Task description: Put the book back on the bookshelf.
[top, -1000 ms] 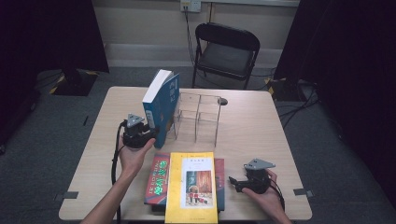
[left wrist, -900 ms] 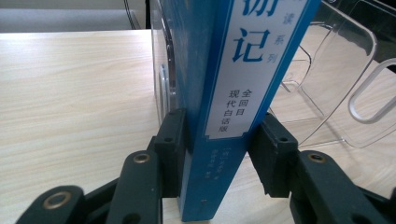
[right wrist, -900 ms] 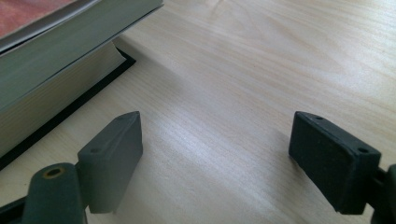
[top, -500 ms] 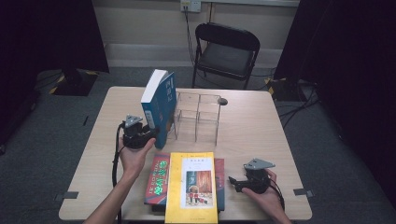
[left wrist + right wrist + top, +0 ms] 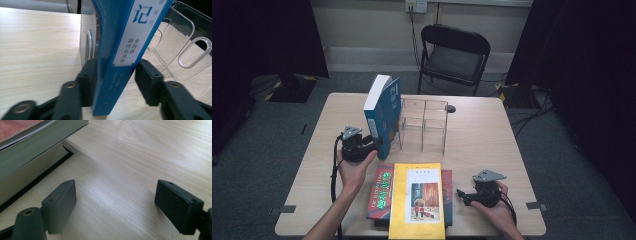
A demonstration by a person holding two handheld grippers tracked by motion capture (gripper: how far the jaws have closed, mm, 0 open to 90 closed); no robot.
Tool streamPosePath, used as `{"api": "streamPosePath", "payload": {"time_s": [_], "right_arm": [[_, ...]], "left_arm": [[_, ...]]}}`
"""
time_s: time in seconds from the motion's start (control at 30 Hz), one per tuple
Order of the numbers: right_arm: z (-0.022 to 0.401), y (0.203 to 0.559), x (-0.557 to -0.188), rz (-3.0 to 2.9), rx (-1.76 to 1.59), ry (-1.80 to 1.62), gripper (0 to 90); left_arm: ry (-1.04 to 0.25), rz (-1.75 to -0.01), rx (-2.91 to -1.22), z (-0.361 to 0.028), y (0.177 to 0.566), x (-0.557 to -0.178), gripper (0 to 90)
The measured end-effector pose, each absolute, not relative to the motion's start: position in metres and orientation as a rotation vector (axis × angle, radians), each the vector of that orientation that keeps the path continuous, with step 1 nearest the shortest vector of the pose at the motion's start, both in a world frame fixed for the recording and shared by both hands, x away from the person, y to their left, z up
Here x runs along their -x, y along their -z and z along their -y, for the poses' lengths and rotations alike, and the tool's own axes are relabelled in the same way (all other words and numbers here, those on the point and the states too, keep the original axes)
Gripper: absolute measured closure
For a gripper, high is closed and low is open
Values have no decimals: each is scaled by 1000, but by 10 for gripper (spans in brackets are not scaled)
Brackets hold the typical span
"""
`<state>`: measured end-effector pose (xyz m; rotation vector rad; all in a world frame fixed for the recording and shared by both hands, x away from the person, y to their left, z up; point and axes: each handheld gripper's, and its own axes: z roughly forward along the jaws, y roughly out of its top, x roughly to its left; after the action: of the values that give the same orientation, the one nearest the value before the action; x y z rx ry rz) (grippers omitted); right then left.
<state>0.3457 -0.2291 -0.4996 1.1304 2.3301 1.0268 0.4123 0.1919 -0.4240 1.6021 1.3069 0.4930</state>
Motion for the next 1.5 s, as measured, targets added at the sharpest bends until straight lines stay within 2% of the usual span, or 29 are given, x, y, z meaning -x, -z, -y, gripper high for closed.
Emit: {"api": "streamPosePath", "payload": {"time_s": [0.17,0.43,0.57,0.7,0.8,1.0,1.2,1.43,1.5], "right_arm": [[229,500,-346,-2330,-1130,-1027,173],[229,500,-346,-2328,-1131,-1026,173],[228,499,-346,-2328,-1137,-1030,183],[225,495,-346,-2348,-1139,-1049,258],[222,487,-345,-2319,-1121,-1074,281],[217,464,-345,-2287,-1129,-1159,374],[209,438,-346,-2245,-1136,-1310,490],[177,426,-340,-2304,-1045,-1395,548],[171,431,-339,-2329,-1035,-1381,558]], "left_arm": [[-498,-1292,-1613,-198,423,-408,446],[-518,-1265,-1648,-206,420,-392,441],[-495,-1243,-1689,-211,422,-380,481],[-459,-1207,-1736,-211,424,-366,542],[-414,-1172,-1777,-207,425,-353,590],[-314,-1119,-1827,-199,431,-337,642],[-263,-1077,-1861,-180,434,-333,605],[-258,-1087,-1905,-161,441,-329,504],[-230,-1065,-1911,-159,442,-328,504]]}}
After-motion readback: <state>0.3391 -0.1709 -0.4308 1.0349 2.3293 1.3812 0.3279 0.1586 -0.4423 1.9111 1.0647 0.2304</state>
